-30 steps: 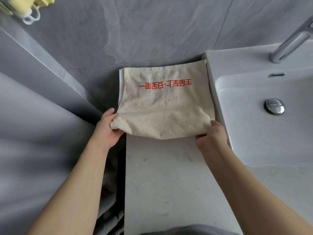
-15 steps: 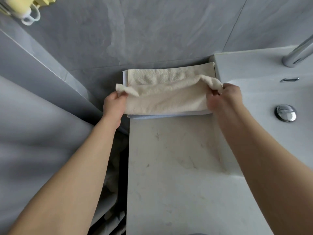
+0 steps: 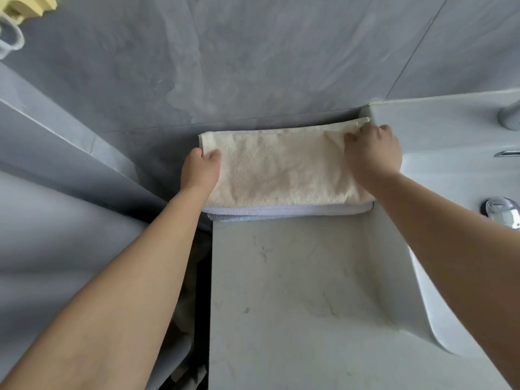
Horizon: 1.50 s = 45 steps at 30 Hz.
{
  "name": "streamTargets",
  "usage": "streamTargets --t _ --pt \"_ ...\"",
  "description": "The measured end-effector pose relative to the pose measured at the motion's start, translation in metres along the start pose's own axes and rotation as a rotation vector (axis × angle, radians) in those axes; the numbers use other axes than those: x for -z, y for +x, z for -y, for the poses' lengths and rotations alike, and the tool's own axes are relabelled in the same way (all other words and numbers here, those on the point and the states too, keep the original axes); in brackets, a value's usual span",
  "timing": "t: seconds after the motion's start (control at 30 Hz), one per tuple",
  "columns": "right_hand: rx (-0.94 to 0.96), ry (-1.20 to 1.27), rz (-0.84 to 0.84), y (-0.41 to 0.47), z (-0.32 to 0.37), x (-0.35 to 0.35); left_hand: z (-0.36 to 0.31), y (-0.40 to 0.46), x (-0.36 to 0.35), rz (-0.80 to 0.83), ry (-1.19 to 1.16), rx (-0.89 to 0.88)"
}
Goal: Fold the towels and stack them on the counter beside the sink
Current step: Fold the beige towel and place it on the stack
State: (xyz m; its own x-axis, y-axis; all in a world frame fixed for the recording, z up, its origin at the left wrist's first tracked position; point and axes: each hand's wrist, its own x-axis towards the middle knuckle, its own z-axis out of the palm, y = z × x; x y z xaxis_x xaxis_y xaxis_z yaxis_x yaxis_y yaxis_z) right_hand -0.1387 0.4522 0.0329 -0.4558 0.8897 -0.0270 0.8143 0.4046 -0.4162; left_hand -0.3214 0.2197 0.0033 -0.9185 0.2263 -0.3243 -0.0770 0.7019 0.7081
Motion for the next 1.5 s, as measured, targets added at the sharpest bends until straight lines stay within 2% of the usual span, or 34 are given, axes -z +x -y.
streamTargets --t 0.07,0.27,0.5,0.57,0.6,0.7,0.8,0.97,1.07,1.23,1.43,1.5 --pt "0.139 -0.195 -0.094 0.012 -0.006 0.002 0.001 0.002 -0.004 -0.074 0.027 -0.049" --pt "0.176 -0.356 -0.143 0.037 -0.024 0.002 0.010 -0.003 -0.016 -0.183 0.055 -0.095" --pt "0.074 -0.254 -0.155 0.032 -0.013 -0.013 0.004 0.002 -0.017 -0.242 0.062 -0.127" --pt "0.131 -0.168 -0.163 0.011 -0.004 -0.018 0.004 0.002 -0.018 -0.230 0.059 -0.125" --pt "0.225 -0.152 -0.162 -0.004 0.002 -0.024 0.003 0.002 -0.019 -0.227 0.051 -0.127" --pt "0.465 -0.239 0.018 -0.046 0.013 -0.047 -0.002 0.000 -0.017 -0.235 0.023 -0.131" --pt "0.412 -0.269 0.205 -0.047 0.000 -0.066 -0.004 -0.002 -0.012 -0.181 0.041 -0.082" --pt "0.455 -0.249 0.221 -0.032 -0.009 -0.075 -0.004 -0.009 -0.005 -0.065 0.211 0.079" --pt "0.456 -0.236 0.235 -0.031 -0.009 -0.075 -0.006 -0.011 -0.011 -0.035 0.213 0.055" --pt "0.490 -0.234 0.233 -0.025 -0.010 -0.071 -0.011 -0.006 -0.013 -0.165 0.153 -0.022" --pt "0.448 -0.360 0.207 -0.006 -0.024 -0.061 0.002 -0.006 -0.022 -0.218 0.308 0.022" --pt "0.449 -0.377 0.202 -0.006 -0.024 -0.061 0.001 -0.011 -0.028 -0.283 0.359 0.005"
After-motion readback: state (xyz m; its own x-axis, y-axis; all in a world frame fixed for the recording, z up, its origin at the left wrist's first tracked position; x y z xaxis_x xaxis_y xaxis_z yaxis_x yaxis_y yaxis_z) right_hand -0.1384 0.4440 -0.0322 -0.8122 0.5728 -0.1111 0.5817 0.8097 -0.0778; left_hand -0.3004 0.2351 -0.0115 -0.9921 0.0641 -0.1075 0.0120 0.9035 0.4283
